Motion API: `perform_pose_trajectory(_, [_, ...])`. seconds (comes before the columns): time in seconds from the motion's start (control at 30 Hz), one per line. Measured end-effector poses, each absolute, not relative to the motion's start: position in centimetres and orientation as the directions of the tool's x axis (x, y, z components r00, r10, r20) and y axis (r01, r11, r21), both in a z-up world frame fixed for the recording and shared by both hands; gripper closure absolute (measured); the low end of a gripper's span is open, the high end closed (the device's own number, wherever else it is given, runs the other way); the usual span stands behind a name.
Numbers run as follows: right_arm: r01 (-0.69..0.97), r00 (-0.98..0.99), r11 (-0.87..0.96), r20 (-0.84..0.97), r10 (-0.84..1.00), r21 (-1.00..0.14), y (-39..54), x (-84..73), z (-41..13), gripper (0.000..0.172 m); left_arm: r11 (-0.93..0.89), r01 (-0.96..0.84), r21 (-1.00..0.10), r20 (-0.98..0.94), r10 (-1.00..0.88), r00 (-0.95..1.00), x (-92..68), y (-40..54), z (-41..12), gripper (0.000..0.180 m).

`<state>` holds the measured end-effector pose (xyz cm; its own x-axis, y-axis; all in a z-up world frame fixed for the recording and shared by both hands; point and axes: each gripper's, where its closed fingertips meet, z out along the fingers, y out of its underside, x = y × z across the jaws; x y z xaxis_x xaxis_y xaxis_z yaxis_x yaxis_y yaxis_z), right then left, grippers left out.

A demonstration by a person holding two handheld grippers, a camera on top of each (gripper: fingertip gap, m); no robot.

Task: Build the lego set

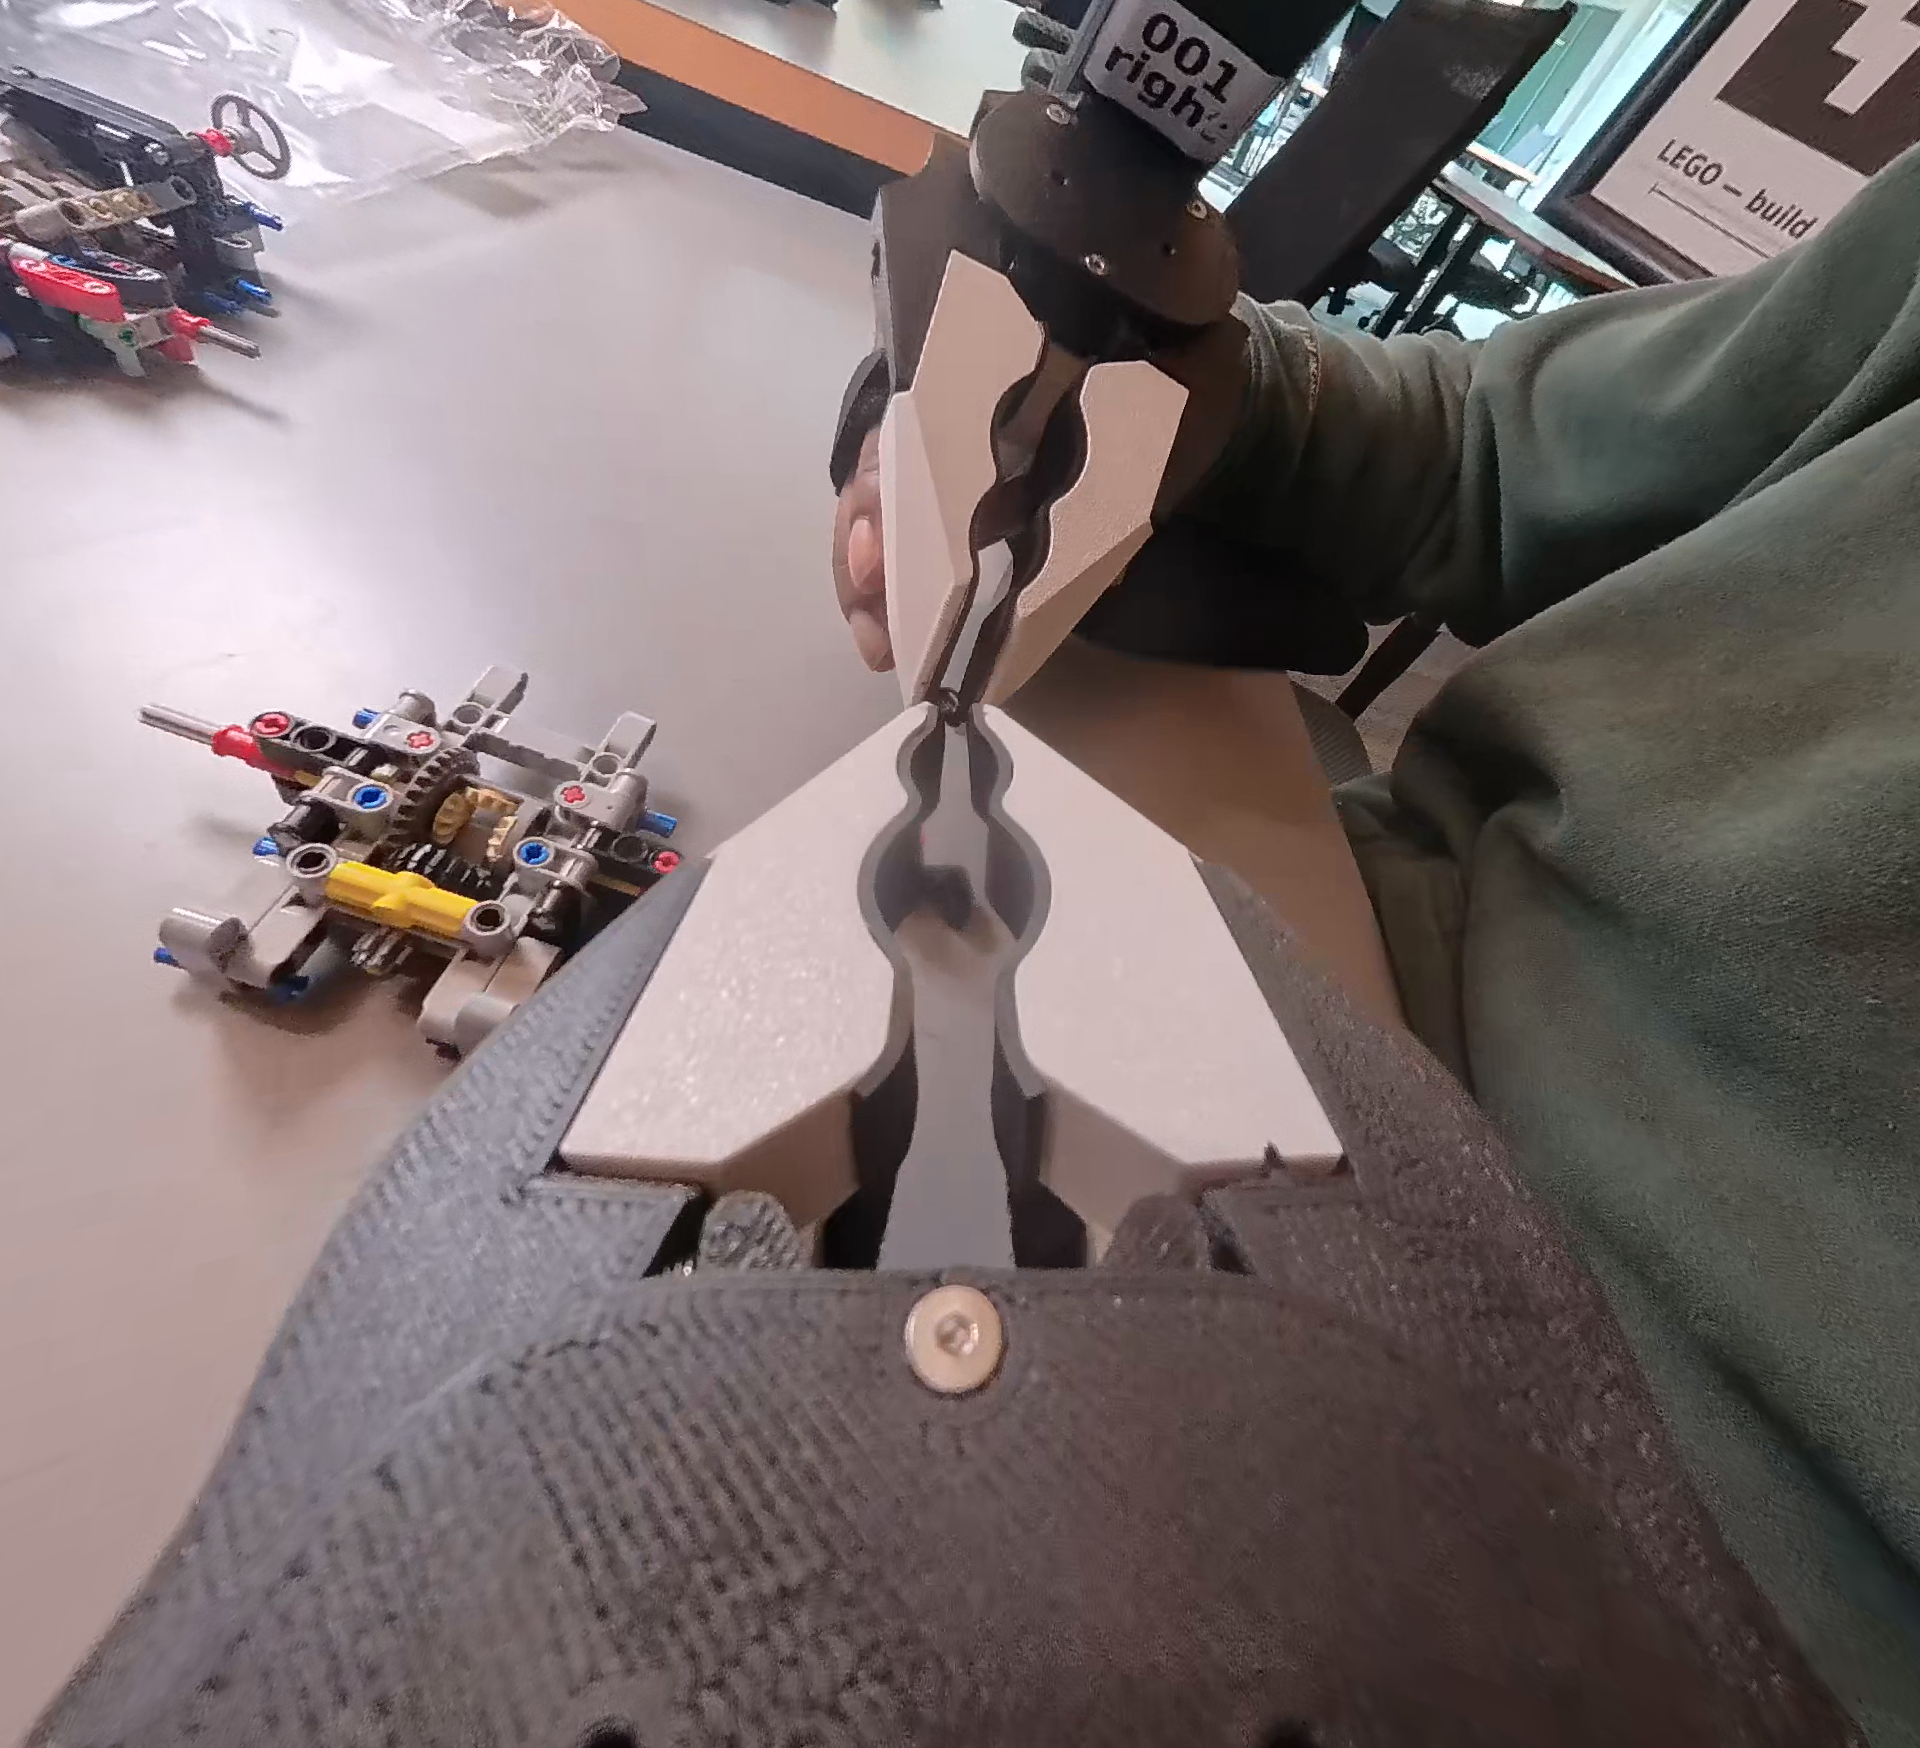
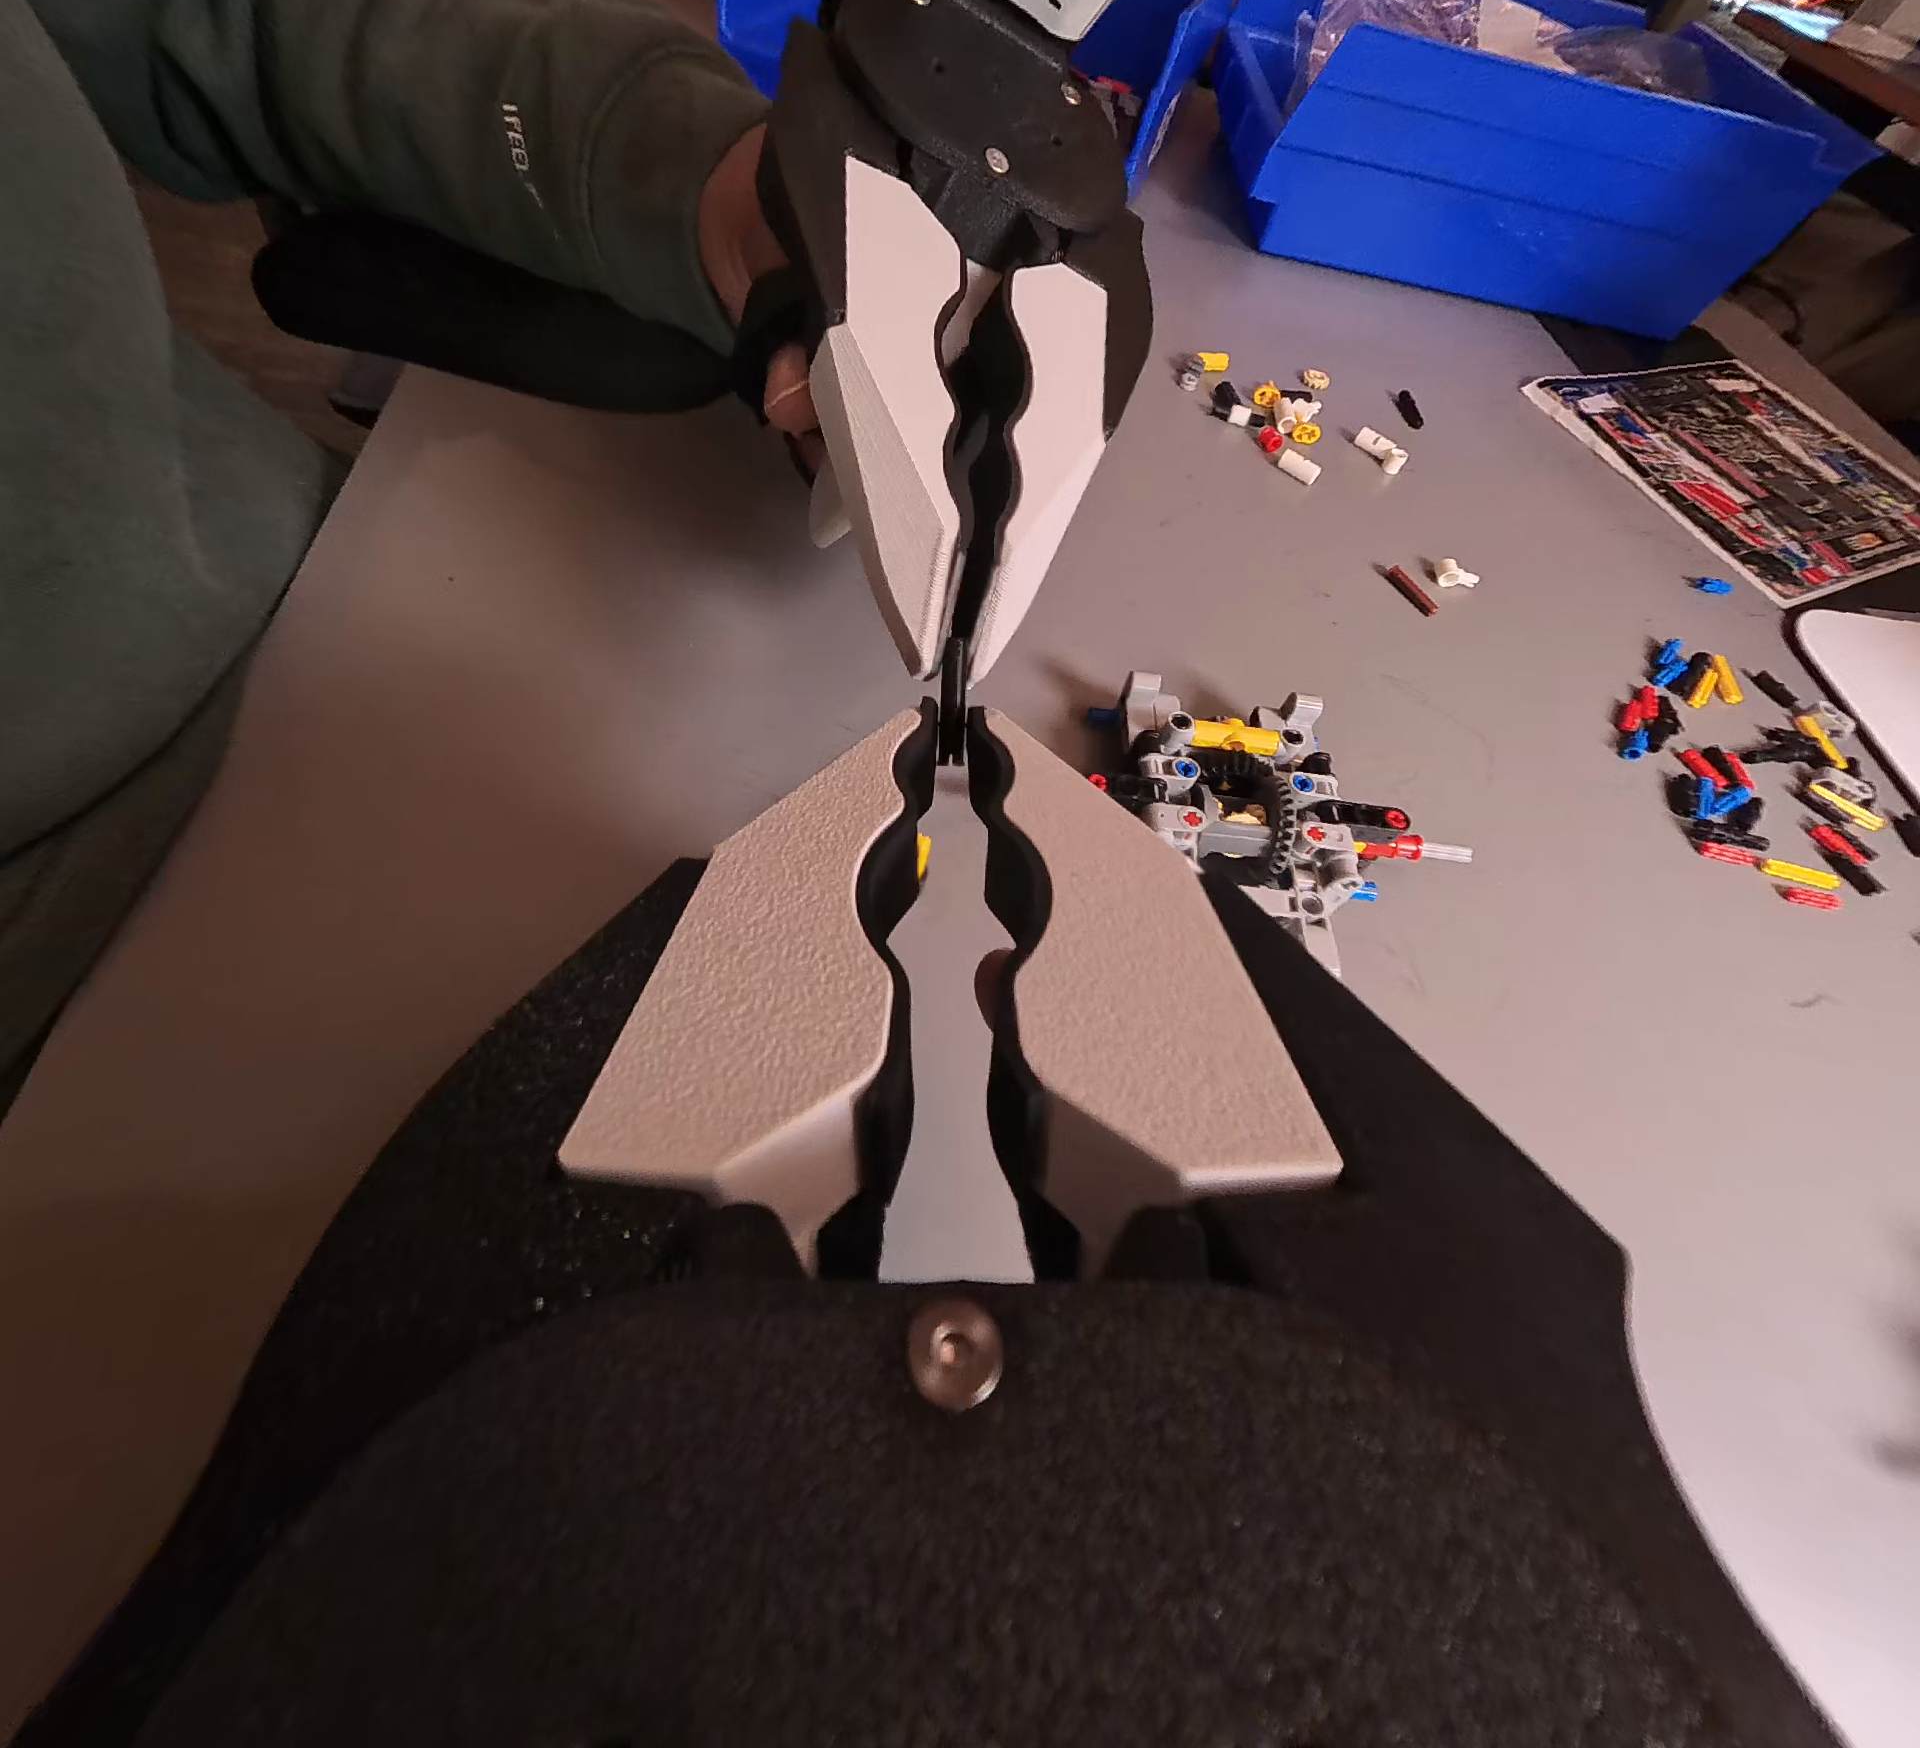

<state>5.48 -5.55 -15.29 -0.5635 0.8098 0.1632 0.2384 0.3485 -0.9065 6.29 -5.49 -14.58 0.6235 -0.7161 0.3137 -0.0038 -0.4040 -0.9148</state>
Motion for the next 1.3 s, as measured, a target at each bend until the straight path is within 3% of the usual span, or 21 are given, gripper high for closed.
perform_pose_trajectory(0.17, [0.231,-0.529,0.404,0.234,0.816,-0.885,-5.5,4.9,-16.0,0.168,-0.428,0.013,-0.904,0.338,-0.695,0.635,6.1,-5.2,-14.9,0.178])
perform_pose_trajectory(0.27, [0.209,-0.509,0.345,0.200,0.837,-0.915,-5.5,4.5,-15.2,0.168,-0.377,0.102,-0.920,0.365,-0.737,0.568,6.5,-5.6,-13.0,0.176])
perform_pose_trajectory(0.37, [0.140,-0.507,0.122,0.034,0.861,-0.983,-5.3,4.5,-12.7,0.168,-0.271,0.194,-0.943,0.333,-0.744,0.579,5.3,-5.3,-10.5,0.159])
perform_pose_trajectory(0.47, [0.089,-0.501,-0.157,-0.181,0.846,-0.984,-4.4,4.4,-10.1,0.168,-0.159,0.141,-0.977,0.212,-0.698,0.684,4.1,-4.8,-9.9,0.151])
perform_pose_trajectory(0.6, [0.073,-0.546,-0.438,-0.403,0.735,-0.896,-4.2,4.4,-7.9,0.168,0.009,-0.083,-0.996,-0.072,-0.607,0.792,4.5,-4.5,-9.2,0.154])
perform_pose_trajectory(0.73, [0.089,-0.564,-0.596,-0.533,0.630,-0.798,-4.4,4.0,-7.2,0.168,0.094,-0.189,-0.977,-0.210,-0.526,0.824,4.8,-4.3,-8.3,0.161])
perform_pose_trajectory(1.13, [0.131,-0.545,-0.604,-0.566,0.619,-0.786,-4.9,3.3,-8.2,0.168,0.148,-0.386,-0.911,-0.409,-0.462,0.787,4.5,-4.6,-8.3,0.178])
perform_pose_trajectory(1.23, [0.128,-0.556,-0.487,-0.469,0.686,-0.864,-5.2,3.7,-8.2,0.166,0.152,-0.386,-0.910,-0.408,-0.500,0.764,4.7,-5.1,-8.3,0.178])
perform_pose_trajectory(1.3, [0.086,-0.559,-0.313,-0.306,0.771,-0.946,-5.2,4.4,-8.3,0.163,0.158,-0.375,-0.913,-0.400,-0.517,0.757,4.7,-5.5,-8.1,0.178])
